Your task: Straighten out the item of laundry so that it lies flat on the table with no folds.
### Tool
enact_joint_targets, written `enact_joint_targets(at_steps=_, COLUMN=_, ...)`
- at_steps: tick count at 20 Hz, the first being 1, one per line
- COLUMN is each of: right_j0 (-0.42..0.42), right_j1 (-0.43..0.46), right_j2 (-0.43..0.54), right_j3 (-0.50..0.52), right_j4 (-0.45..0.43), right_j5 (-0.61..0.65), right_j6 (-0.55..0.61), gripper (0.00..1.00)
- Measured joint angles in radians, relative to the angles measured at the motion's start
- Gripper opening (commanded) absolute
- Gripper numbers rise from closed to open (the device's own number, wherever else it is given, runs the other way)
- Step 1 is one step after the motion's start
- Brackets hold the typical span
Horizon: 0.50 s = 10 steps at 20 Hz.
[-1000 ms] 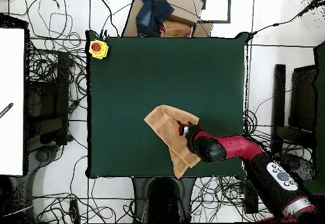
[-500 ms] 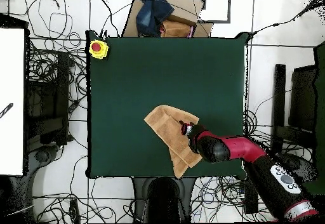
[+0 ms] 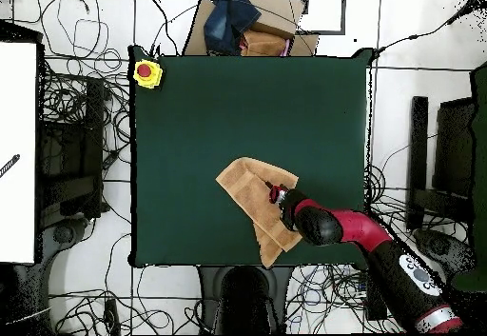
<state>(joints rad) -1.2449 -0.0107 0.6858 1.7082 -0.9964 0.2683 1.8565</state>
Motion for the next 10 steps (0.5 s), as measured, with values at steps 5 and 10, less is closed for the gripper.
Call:
enact_joint_targets(at_steps=5, right_j0=-0.074, right_j1=0.084, right_j2=0.020, right_j3=-0.014, right_j4=0.007, right_j5=0.016, right_j6=-0.148, gripper=1.00)
enact_joint_targets(at_steps=10, right_j0=-0.090, right_j1=0.104, right_j2=0.021, right_j3=-0.014, right_j4=0.018, right_j5=0.043, right_j6=-0.258, gripper=1.00)
